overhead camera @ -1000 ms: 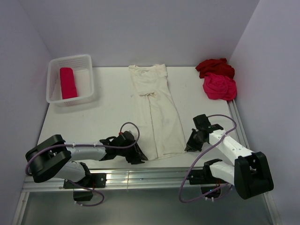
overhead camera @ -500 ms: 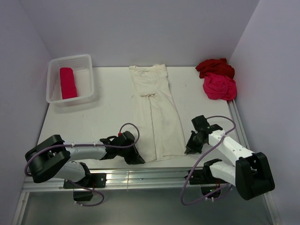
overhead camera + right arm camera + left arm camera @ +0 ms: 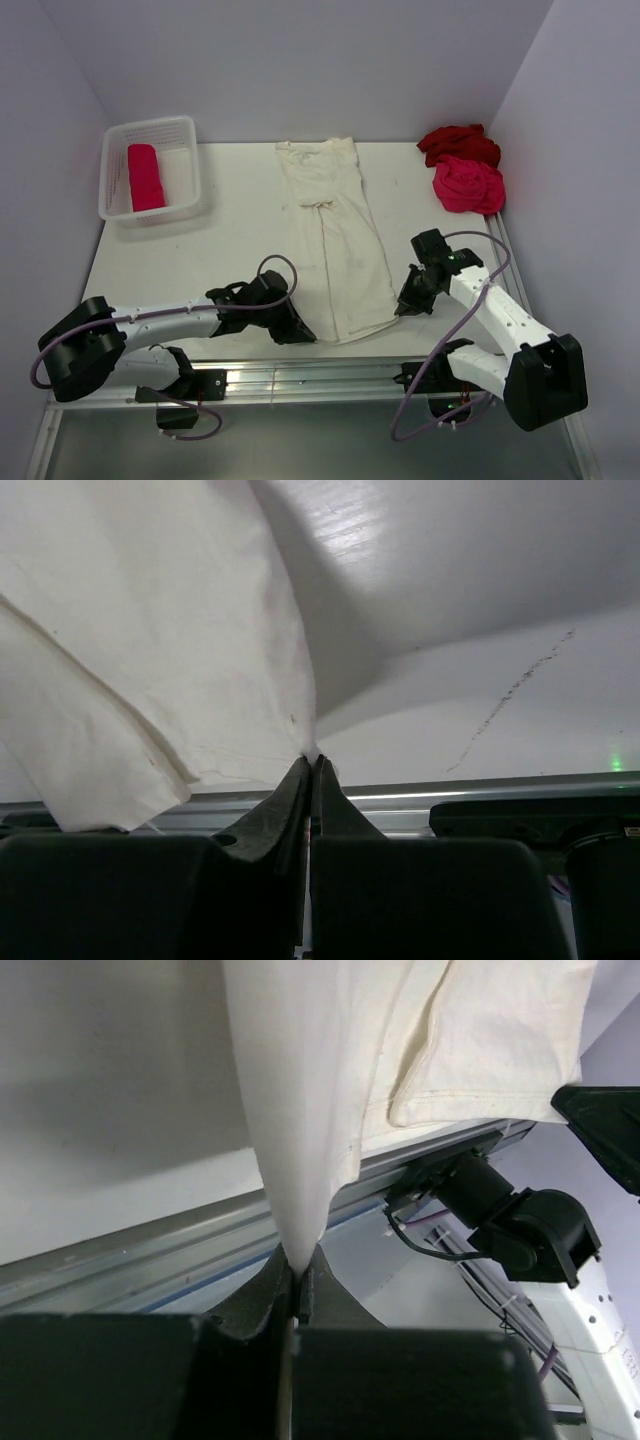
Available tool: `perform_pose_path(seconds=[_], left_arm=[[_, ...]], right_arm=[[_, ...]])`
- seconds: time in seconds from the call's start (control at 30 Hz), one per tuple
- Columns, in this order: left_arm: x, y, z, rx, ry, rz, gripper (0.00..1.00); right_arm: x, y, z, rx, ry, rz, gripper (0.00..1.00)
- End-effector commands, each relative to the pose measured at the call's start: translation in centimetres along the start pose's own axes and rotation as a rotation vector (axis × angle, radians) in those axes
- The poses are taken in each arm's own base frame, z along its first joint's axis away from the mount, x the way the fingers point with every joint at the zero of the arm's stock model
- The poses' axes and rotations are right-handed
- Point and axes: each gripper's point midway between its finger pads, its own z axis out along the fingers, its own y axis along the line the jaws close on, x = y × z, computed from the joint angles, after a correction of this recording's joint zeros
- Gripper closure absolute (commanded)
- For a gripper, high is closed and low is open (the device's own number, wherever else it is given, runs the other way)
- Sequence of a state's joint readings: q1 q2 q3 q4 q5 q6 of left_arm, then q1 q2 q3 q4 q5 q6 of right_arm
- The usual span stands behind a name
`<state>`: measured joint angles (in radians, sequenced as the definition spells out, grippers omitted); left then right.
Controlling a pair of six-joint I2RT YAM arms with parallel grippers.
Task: Roll the t-shirts
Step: Roll the tshirt
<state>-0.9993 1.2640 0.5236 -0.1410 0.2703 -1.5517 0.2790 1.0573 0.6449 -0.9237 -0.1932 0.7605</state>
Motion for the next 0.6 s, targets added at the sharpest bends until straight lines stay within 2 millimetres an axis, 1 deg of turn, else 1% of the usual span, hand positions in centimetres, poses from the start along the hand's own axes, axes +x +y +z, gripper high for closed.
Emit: perform_pose_path(seconds=[0.0,0.03,0.07,0.13,0.2,0.23,0.27,0.3,0.33,0.37,0.43,0.57], left_arm=[[0.5,-1.7,-1.1,0.039,0.012,-0.040,1.00],[0.4,-1.5,-1.1,0.042,0.014,-0.053,1.00],[0.1,-1.7,-1.3,0.059,0.009,-0.065,1.00],[-0.3,-1.5,-1.5,0.070,0.002,-0.080,1.00],[-1.2,-1.5,-1.6,0.073,-0.013,-0.096,1.00],[-1.5,-1.8,-1.8,0.079,-0.018,-0.082,1.00],[-2.3,-1.4,-1.8,0.056,-0.032,-0.095,1.00],[-2.6,-1.4,-1.9,0.049,-0.036,-0.075,1.00],[-3.2,-2.1,-2.1,0.059,-0.046,-0.076,1.00],[-3.5,-1.7,-2.0,0.039,-0.047,-0.081,1.00],[-4.2,-2.2,-2.2,0.051,-0.043,-0.080,1.00],[-5.8,-2.5,-2.0,0.048,-0.040,-0.089,1.00]], right_arm=[[-1.1,0.9,-1.3,0.011,-0.022,-0.030,1.00],[-1.3,1.1,-1.5,0.011,-0.024,-0.033,1.00],[-1.5,1.2,-1.4,0.017,-0.021,-0.031,1.00],[-2.2,1.9,-1.8,0.004,-0.029,-0.043,1.00],[-2.8,2.3,-2.0,0.007,-0.032,-0.045,1.00],[-3.0,2.4,-2.0,0.009,-0.033,-0.047,1.00],[-3.2,2.5,-1.9,0.013,-0.029,-0.046,1.00],[-3.7,2.9,-2.2,0.006,-0.039,-0.044,1.00],[-3.9,3.1,-2.2,0.001,-0.039,-0.043,1.00],[-4.1,3.3,-2.3,-0.001,-0.042,-0.042,1.00],[-4.7,3.8,-2.3,-0.006,-0.040,-0.039,1.00],[-5.6,4.3,-2.3,-0.003,-0.039,-0.031,1.00]])
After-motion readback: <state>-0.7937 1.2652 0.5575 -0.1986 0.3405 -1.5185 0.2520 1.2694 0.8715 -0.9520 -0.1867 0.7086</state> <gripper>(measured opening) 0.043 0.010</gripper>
